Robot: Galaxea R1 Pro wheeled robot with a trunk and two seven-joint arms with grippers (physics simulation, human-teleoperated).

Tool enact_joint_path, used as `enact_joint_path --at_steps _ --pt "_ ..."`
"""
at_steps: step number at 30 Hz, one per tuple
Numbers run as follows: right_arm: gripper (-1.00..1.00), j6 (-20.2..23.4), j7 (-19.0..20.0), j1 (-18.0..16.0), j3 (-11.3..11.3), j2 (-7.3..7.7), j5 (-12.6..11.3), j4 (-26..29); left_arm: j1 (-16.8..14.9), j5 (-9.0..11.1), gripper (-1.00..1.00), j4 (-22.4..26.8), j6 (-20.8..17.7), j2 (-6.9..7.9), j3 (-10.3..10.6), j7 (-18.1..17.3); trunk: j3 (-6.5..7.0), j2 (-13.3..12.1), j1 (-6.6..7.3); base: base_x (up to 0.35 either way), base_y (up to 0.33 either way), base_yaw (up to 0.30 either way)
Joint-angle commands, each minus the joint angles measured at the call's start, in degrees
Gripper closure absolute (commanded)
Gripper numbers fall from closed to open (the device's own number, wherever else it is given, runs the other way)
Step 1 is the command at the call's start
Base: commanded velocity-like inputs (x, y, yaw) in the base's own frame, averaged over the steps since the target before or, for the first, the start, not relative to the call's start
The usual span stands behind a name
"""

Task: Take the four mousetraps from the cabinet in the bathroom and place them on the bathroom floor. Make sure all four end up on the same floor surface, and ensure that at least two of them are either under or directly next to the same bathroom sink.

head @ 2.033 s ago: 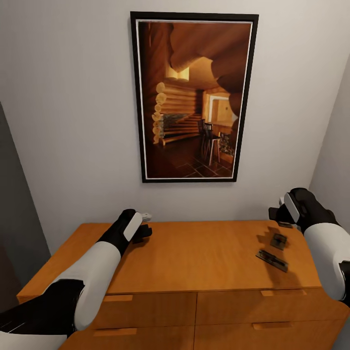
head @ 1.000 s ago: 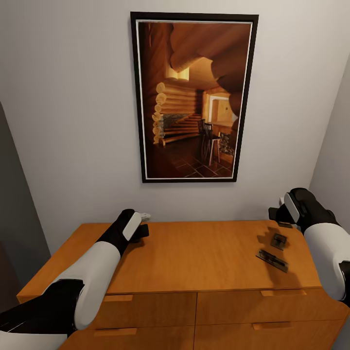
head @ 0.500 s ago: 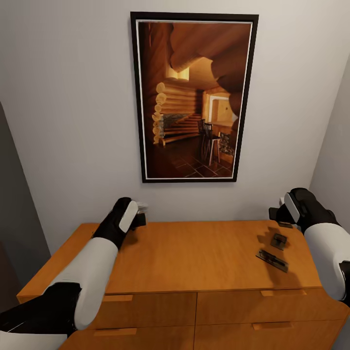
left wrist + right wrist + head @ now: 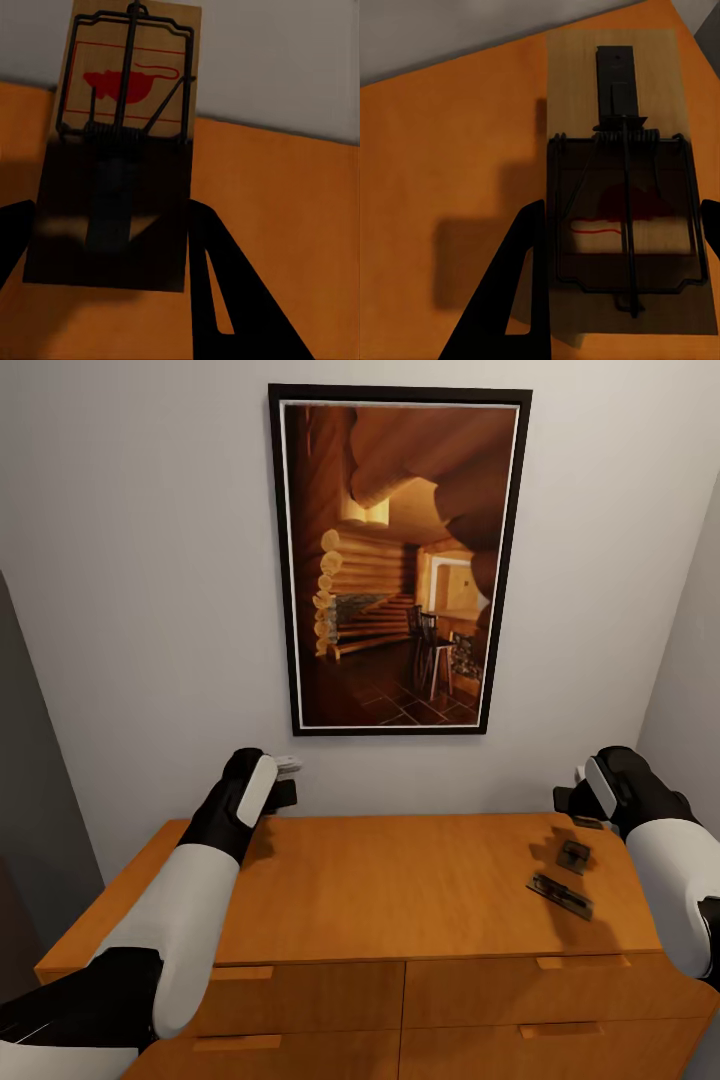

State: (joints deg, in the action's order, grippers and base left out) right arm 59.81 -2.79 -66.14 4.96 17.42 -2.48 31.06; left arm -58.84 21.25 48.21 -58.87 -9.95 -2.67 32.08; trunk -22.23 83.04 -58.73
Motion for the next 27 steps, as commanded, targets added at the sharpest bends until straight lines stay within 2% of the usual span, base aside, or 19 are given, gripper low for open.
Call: enact_joint_path --at_steps 1,7,27 --pt "1.0 0.2 -0.3 0.0 0.1 -0.02 -0.3 0.1 0.0 0.5 1.0 0.1 -0.2 -0.05 -0.1 0.4 -0.07 0.0 0.0 -0.084 0.0 0.0" --pt "1.0 0.2 -0.3 0.0 0.1 -0.02 -0.3 0.1 0.0 0.6 1.0 0.0 -0.2 -0.05 -0.1 0.4 -0.07 0.0 0.0 -0.223 0.0 0.0" --pt "1.0 0.2 -0.2 0.0 0.1 -0.02 -0.3 0.1 0.0 0.8 1.0 -1.8 -0.2 -0.05 -0.1 0.4 -0.07 0.0 0.0 -0.341 0.0 0.0"
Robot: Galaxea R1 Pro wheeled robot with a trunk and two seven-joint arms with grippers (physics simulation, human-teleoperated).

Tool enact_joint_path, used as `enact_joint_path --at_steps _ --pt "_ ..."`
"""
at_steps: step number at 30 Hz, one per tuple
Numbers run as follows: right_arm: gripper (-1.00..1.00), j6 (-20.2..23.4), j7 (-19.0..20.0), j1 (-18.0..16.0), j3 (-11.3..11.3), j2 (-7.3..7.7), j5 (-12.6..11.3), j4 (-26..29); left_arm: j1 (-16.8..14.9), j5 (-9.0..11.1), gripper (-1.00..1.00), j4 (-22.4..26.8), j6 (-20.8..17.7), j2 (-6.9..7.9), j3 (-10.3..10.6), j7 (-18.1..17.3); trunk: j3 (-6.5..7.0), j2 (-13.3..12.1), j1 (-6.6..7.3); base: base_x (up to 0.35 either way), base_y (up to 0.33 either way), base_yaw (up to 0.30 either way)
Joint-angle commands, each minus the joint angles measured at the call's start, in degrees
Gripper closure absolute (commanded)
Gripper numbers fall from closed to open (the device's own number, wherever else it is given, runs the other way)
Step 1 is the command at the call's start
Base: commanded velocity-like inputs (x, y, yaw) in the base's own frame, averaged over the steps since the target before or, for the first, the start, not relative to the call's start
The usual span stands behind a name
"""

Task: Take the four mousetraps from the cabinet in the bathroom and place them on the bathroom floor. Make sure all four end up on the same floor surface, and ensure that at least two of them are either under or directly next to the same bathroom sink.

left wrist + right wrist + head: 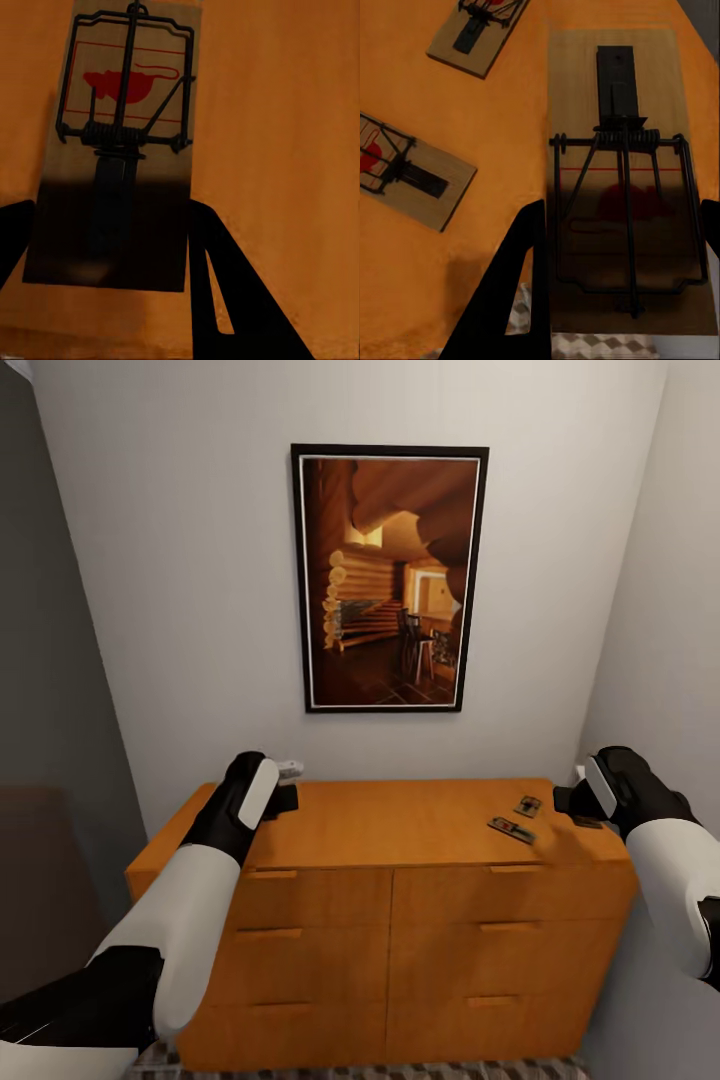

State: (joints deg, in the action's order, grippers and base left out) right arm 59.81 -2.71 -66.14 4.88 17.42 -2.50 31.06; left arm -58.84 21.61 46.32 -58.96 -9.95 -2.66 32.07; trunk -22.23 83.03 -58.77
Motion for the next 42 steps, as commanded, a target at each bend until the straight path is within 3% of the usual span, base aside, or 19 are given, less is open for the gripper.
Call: enact_joint_path --at_steps 1,14,19,22,27,35,42 --pt "1.0 0.2 -0.3 0.0 0.1 -0.02 -0.3 0.1 0.0 0.4 1.0 -0.1 -0.2 -0.05 -0.2 0.4 -0.07 0.0 0.04 -0.348 0.0 0.0" --pt "1.0 0.2 -0.3 0.0 0.1 -0.38 -0.4 0.2 0.0 0.4 1.0 -1.1 -0.1 -0.05 -0.2 0.4 -0.07 0.0 0.04 -0.348 0.0 0.0" --pt "1.0 0.2 -0.3 0.0 0.0 -3.77 -0.3 0.7 0.0 0.5 1.0 -1.2 -0.1 -0.05 -0.2 0.4 -0.07 0.0 0.04 -0.347 0.0 0.0" --pt "1.0 0.2 -0.5 0.0 -0.6 -7.51 -0.3 0.7 0.0 0.5 1.0 -1.5 -0.1 -0.05 -0.1 0.4 -0.07 0.0 0.04 -0.347 0.0 0.0" --pt "1.0 -1.2 -0.7 1.6 -1.4 -10.85 -0.1 0.4 0.0 0.4 1.0 -3.6 -0.1 -0.05 -0.1 0.2 -0.07 0.0 0.04 -0.347 0.0 0.0" --pt "1.0 -6.6 -0.6 6.2 -2.3 -11.84 0.4 0.3 0.0 0.2 1.0 -11.0 0.5 -0.05 -0.1 -0.3 -0.07 0.0 0.04 -0.347 0.0 0.0" --pt "1.0 -8.0 -0.6 9.0 -2.4 -11.91 0.4 0.1 0.0 0.3 1.0 -18.1 7.5 -0.05 -0.1 -0.4 -0.07 0.0 0.04 -0.347 0.0 0.0"
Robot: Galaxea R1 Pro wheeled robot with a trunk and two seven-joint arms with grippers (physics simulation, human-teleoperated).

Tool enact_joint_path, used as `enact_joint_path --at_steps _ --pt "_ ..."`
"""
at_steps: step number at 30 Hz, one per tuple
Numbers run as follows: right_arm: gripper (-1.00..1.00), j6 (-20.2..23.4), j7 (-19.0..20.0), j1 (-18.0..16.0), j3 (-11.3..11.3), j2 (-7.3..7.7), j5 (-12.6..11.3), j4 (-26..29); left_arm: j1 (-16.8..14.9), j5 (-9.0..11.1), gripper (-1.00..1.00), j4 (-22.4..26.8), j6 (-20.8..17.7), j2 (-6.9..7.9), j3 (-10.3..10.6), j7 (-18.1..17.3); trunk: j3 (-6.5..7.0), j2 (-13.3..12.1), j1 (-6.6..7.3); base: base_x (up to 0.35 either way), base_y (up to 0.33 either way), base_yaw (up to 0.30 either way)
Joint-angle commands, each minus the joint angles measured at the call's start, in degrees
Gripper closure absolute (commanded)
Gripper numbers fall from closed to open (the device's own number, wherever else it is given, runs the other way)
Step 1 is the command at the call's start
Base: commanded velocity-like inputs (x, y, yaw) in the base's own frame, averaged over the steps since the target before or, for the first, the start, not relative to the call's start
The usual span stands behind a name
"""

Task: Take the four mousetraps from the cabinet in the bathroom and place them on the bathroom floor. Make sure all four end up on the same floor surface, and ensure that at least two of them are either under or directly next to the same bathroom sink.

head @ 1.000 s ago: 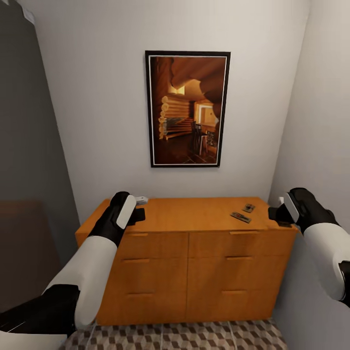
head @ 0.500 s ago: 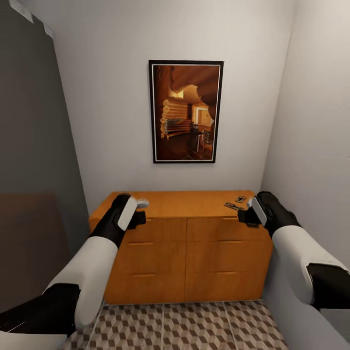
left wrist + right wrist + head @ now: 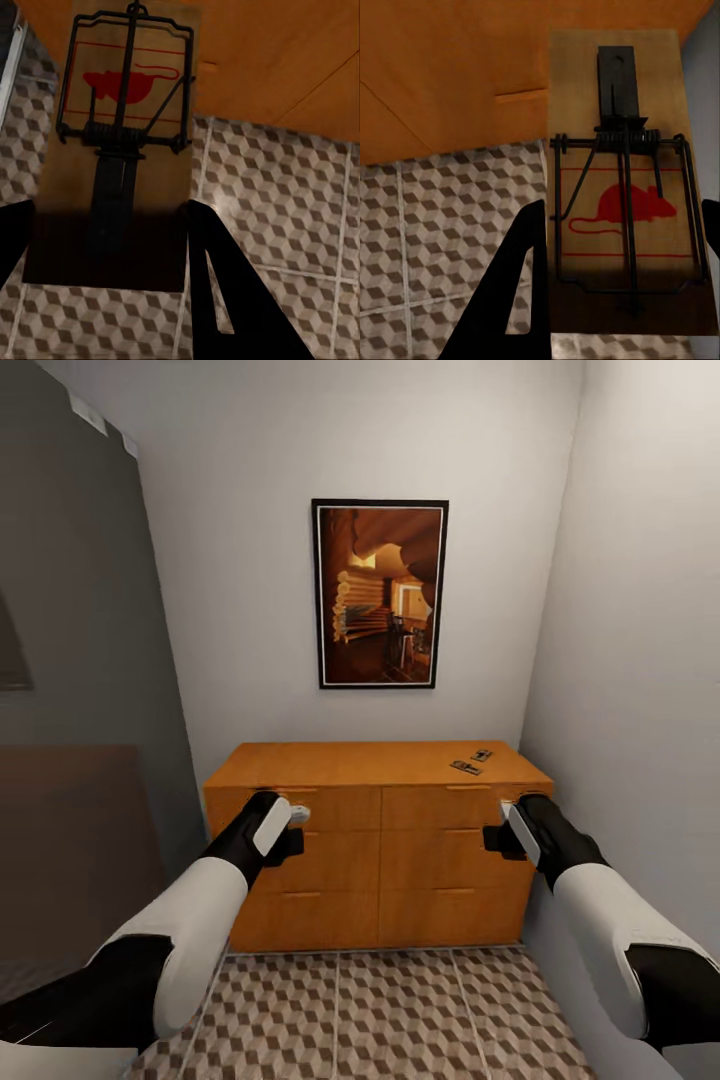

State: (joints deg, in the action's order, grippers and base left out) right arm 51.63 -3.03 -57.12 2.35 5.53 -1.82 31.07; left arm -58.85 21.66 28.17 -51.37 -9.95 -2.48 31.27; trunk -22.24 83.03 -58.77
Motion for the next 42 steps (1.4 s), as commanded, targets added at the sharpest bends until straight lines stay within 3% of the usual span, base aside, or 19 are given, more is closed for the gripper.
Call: enact_joint_path --at_steps 1,4,11,15,19,24,26,31,35,42 --pt "1.0 0.1 -0.3 1.0 0.1 -0.01 -0.2 0.0 0.0 0.2 1.0 -2.6 1.3 -0.05 -0.2 0.2 -0.07 0.0 0.04 -0.347 0.0 0.0" --pt "1.0 -1.0 -0.5 3.6 0.1 0.0 -0.2 0.0 0.0 0.1 1.0 -8.6 4.7 -0.05 -0.2 -0.3 -0.07 0.0 0.04 -0.347 0.0 0.0" --pt "1.0 -6.6 -0.4 12.1 0.0 -0.01 -0.2 0.0 0.0 -0.1 1.0 -24.2 18.8 0.6 -0.2 -5.8 -0.07 0.0 0.04 -0.347 0.0 0.0" --pt "1.0 -8.3 -0.5 16.7 0.0 0.01 -0.2 0.0 0.1 -0.4 1.0 -27.0 23.0 1.66 -0.1 -9.3 -0.07 0.0 0.04 -0.347 0.0 0.0" --pt "1.0 -9.5 -0.6 20.9 0.0 0.1 -0.1 0.0 0.5 -0.6 1.0 -27.6 24.8 2.43 0.0 -10.4 -0.07 0.0 0.04 -0.347 0.0 0.0" --pt "1.0 -13.5 -0.7 23.9 -0.1 0.04 2.5 -1.2 5.8 -0.6 1.0 -27.9 29.1 4.24 0.1 -11.2 -0.07 0.0 0.04 -0.347 0.0 0.0" --pt "1.0 -16.3 -0.7 24.4 -0.1 -0.05 4.9 -3.9 8.8 -0.6 1.0 -27.9 31.3 4.6 0.1 -11.3 -0.07 0.0 0.04 -0.347 0.0 0.0" --pt "1.0 -28.3 -0.7 25.8 0.0 -0.13 10.8 -19.2 16.8 -0.6 1.0 -28.0 37.3 5.23 0.2 -11.5 -0.07 0.0 0.04 -0.347 0.0 0.0" --pt "1.0 -36.4 -0.8 26.1 0.1 -0.14 12.0 -28.6 22.1 -0.6 1.0 -28.0 39.8 5.39 0.2 -11.5 -0.07 0.0 0.04 -0.347 0.0 0.0" --pt "1.0 -39.6 -0.5 27.2 0.2 -0.03 12.2 -32.4 28.4 -0.3 1.0 -28.0 43.9 6.36 0.2 -11.5 -0.07 0.0 0.04 -0.276 0.0 0.0"
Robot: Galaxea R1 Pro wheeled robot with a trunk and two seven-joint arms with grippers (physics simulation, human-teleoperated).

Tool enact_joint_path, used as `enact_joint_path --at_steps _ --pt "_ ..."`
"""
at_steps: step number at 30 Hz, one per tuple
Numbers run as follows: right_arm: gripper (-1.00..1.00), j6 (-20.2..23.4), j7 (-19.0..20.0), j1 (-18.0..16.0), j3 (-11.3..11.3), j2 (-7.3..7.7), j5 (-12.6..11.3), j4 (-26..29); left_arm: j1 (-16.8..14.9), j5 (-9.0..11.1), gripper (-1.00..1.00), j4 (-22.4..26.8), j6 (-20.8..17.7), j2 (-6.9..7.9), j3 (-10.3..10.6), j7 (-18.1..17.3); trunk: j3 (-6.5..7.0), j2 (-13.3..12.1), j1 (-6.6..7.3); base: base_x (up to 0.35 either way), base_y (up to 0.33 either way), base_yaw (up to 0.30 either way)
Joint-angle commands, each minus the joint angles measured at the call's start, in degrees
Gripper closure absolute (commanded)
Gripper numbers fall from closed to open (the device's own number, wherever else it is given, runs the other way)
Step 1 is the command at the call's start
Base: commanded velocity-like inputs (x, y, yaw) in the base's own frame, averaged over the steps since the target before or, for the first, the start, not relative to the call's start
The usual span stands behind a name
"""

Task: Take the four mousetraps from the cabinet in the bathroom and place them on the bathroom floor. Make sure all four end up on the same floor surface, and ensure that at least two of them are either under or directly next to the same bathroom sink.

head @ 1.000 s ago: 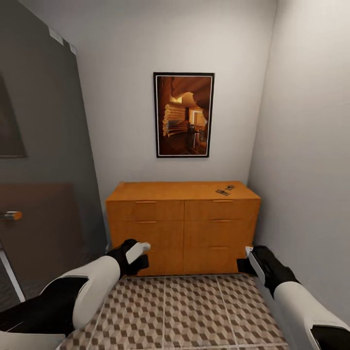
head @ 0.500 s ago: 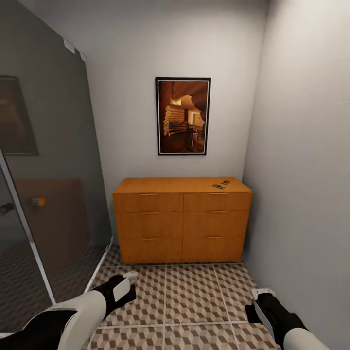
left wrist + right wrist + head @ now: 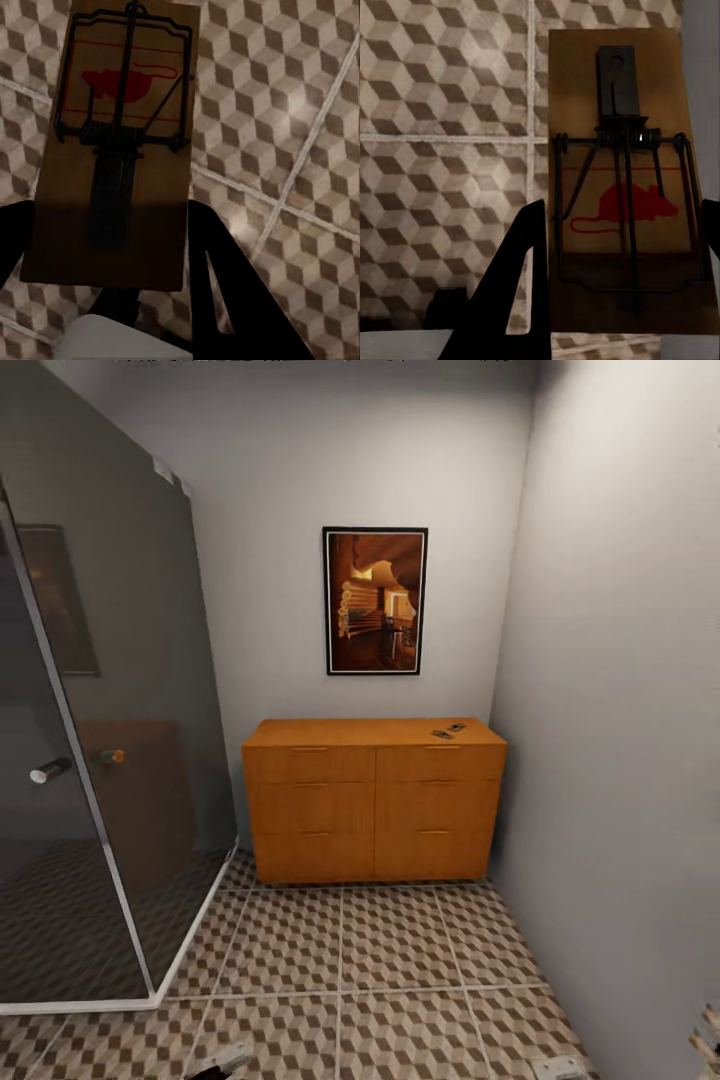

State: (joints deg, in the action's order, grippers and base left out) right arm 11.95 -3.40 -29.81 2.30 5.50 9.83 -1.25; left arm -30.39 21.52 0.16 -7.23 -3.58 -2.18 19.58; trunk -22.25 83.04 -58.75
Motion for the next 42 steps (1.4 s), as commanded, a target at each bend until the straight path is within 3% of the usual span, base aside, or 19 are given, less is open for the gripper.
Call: enact_joint_path --at_steps 1,7,11,19,29,42 --pt "1.0 -0.1 -0.1 0.7 0.2 0.01 0.5 -0.3 1.3 -0.2 1.0 0.0 0.7 0.14 -0.1 0.2 -0.06 0.0 0.02 -0.093 0.0 0.0" --pt "1.0 -0.9 0.1 4.1 0.2 -0.03 0.6 -0.6 5.1 0.1 1.0 0.0 2.7 0.34 -0.1 -0.3 -0.06 0.0 0.02 -0.033 0.0 0.017" --pt "1.0 -1.1 0.1 4.9 0.2 0.03 0.6 -0.7 6.6 0.4 1.0 -0.1 3.0 0.35 -0.1 -2.9 -0.06 0.0 0.02 -0.003 0.0 0.219" --pt "1.0 -1.1 0.1 5.1 0.2 -0.04 0.6 -0.7 6.7 0.5 1.0 0.0 3.1 0.51 -0.2 -3.4 -0.06 0.0 0.02 0.0 0.0 0.275" --pt "1.0 -1.1 0.1 5.1 0.2 0.04 0.6 -0.7 7.0 1.2 1.0 0.0 3.1 1.93 -0.3 -3.5 -0.06 0.0 0.02 0.0 0.0 0.28" --pt "1.0 -2.6 0.0 6.4 0.2 -0.02 0.6 -0.7 7.1 2.1 1.0 0.0 3.2 2.02 -0.4 -3.5 -0.06 0.0 0.02 0.0 0.0 0.28"
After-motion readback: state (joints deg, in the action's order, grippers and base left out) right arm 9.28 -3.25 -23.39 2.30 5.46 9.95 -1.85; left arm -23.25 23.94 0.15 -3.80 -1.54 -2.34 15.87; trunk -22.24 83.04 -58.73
